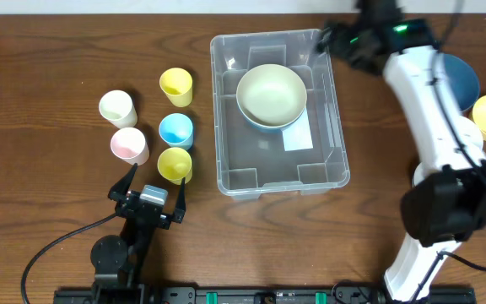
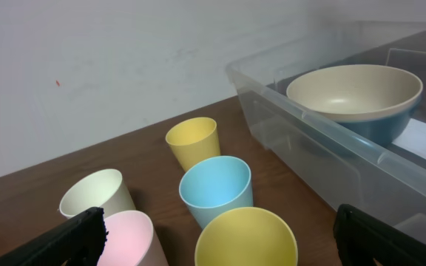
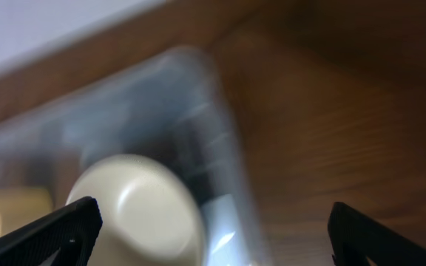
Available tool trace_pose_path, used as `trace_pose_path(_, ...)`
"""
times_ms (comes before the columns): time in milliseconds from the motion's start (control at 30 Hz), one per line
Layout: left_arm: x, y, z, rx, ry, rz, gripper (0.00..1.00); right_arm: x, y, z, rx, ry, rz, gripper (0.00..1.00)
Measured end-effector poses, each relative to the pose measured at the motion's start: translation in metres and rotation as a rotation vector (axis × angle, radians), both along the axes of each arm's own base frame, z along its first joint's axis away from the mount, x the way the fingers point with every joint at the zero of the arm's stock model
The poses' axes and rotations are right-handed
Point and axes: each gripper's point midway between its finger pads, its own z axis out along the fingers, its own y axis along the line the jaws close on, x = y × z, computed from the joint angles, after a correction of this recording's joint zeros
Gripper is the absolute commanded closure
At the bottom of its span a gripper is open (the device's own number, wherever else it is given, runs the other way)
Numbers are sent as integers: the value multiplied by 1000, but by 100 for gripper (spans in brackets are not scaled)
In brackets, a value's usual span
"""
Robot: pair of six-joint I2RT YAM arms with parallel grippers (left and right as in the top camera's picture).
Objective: Pack container
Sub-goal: 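Move the right gripper to the second teal bowl and grasp it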
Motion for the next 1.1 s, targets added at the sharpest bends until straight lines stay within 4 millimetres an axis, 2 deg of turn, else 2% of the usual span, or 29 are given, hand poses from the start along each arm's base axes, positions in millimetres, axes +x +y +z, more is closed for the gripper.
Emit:
trace_pose_path(67,0,0,0,0,0,0,2,4,-51,21,4,-47,-132,1)
trace_pose_path(133,0,0,0,0,0,0,2,1,-94,29,20,-62,-243,1)
trace_pose_path(167,0,0,0,0,0,0,2,-4,-123,28,33,-56,-315,1)
trace_pose_path(200,0,0,0,0,0,0,2,-7,-138,25,39,-48,-354,1)
trace_pose_path(267,0,0,0,0,0,0,2,-19,-166,6,61,-1,-446,3)
trace_pose_path(300,0,0,0,0,0,0,2,-23,-173,-5,72,23,-477,6)
trace_pose_path(433,0,0,0,0,0,0,2,-33,-178,-59,135,102,-584,13)
trace_pose_path(567,0,0,0,0,0,0,2,-37,-177,-92,187,123,-661,13)
trace_pose_path(833,0,0,0,0,0,0,2,-50,-179,-130,285,147,-873,11)
trace_pose_path(1100,0,0,0,0,0,0,2,-55,-183,-140,349,138,-1042,9)
